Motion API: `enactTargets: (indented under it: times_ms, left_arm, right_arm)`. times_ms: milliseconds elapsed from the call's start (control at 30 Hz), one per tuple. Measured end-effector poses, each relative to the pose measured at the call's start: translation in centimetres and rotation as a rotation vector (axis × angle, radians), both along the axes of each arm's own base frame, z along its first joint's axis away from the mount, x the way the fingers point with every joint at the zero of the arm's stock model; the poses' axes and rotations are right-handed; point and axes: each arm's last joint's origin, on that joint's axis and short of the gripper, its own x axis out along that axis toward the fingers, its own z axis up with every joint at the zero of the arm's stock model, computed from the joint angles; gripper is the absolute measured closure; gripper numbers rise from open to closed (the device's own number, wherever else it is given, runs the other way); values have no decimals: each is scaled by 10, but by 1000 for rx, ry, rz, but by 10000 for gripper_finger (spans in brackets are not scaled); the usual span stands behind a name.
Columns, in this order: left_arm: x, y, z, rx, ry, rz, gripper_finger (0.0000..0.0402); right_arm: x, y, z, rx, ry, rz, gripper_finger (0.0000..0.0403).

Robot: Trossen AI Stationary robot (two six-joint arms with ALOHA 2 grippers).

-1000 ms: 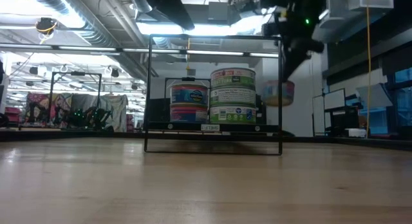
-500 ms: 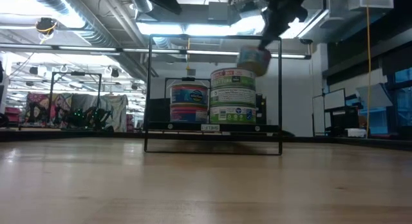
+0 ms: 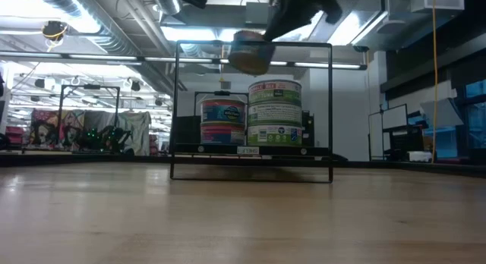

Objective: Stack canned seafood by type on shelf
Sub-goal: Stack the blue-pink tuna can on top of the other blue-pink tuna can on the shelf

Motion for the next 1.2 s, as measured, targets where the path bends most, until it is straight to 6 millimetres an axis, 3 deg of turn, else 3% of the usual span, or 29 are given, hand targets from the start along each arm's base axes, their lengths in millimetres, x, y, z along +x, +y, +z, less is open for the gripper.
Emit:
enactTargets:
  times_ms: [300, 633, 1200]
  left_arm:
    - [0, 0, 0, 0, 2, 0, 164]
    - [-1, 0, -2, -7, 19, 5, 164]
    - [-1, 0, -2, -23, 11, 15, 164]
  right_arm:
    - [35, 3, -32, -86, 31, 77, 403]
    - [53, -2, -60, -183, 111, 76, 403]
    - [58, -10, -62, -166, 92, 105, 403]
